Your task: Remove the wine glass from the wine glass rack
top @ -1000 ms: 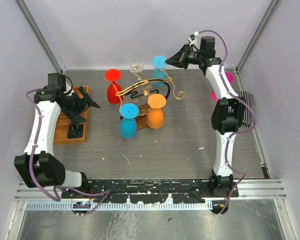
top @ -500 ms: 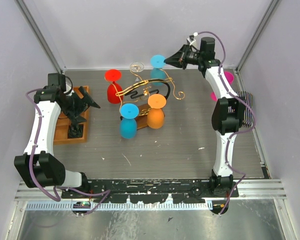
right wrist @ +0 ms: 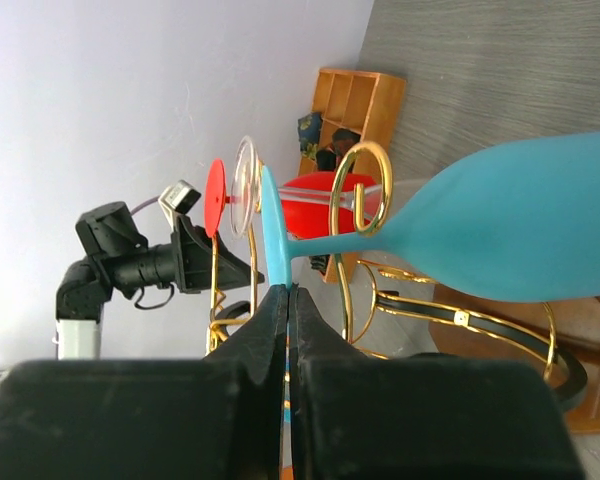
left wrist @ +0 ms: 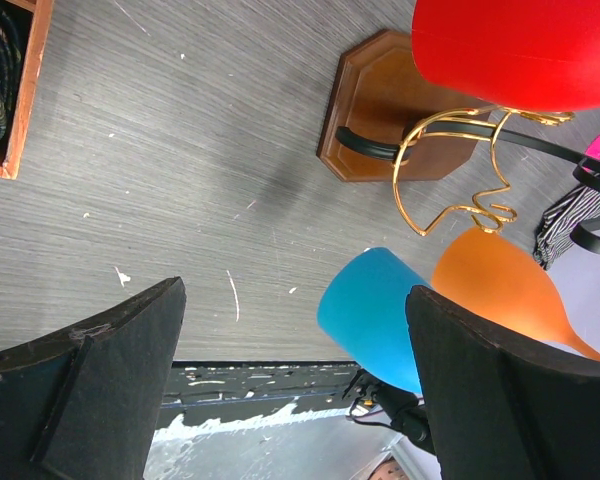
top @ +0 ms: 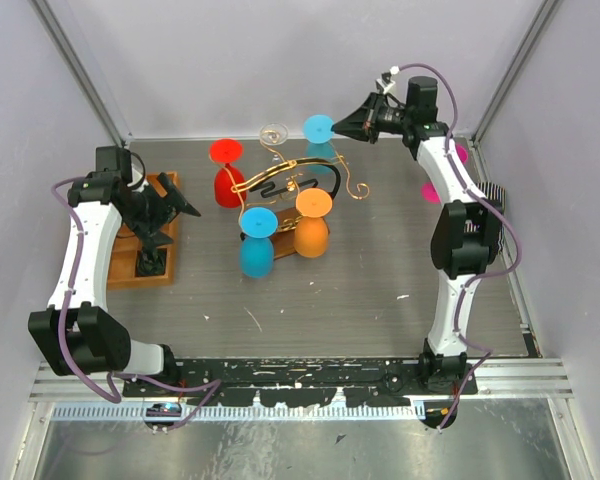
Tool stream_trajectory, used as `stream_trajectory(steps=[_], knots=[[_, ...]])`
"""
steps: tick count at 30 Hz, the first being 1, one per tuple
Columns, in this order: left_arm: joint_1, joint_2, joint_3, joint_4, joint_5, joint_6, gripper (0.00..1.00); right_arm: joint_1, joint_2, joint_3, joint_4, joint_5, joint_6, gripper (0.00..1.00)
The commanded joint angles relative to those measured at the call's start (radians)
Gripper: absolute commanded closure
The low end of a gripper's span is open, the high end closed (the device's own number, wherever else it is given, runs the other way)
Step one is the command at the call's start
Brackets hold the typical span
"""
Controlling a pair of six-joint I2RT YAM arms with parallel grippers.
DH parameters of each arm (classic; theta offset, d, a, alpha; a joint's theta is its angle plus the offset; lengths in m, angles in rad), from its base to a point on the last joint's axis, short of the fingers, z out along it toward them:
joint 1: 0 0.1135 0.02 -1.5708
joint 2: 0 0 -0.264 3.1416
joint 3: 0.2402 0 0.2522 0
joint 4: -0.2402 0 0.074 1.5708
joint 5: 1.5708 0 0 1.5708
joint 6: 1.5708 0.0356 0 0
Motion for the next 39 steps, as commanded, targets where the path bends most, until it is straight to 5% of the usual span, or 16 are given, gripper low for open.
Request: stream_trajectory(steps=[1, 11, 18, 24, 31, 39], knots=[[0.004, -0.005, -0.007, 0.007, 0.018, 0.016, 0.02, -0.004, -0.119, -0.024, -0.083, -0.052, -0.103, 0.99], [0.003, -0.002, -0.023, 0.013, 0.022, 0.019, 0.02, -0.130, -0.144, -0.020, -0.196, -0.014, -0.180, 0.99], [0.002, 0.004, -0.027, 0.022, 0.025, 0.012, 0.02, -0.200, -0.067, 0.159, -0.254, 0.072, -0.209, 0.99], [0.003, 0.012, -0.040, 0.052, 0.048, -0.023, 0.02, -0.183, 0.088, 0.482, -0.518, 0.369, -0.426, 0.99], [0.003, 0.034, -0.025, 0.048, 0.035, -0.008, 0.02, -0.079, 0.133, 0.469, -0.577, 0.837, -0.684, 0.99], [0.004, 0.024, -0.087, 0.071, 0.055, -0.027, 0.02, 0.035, 0.203, 0.491, -0.448, 1.227, -0.894, 1.00]])
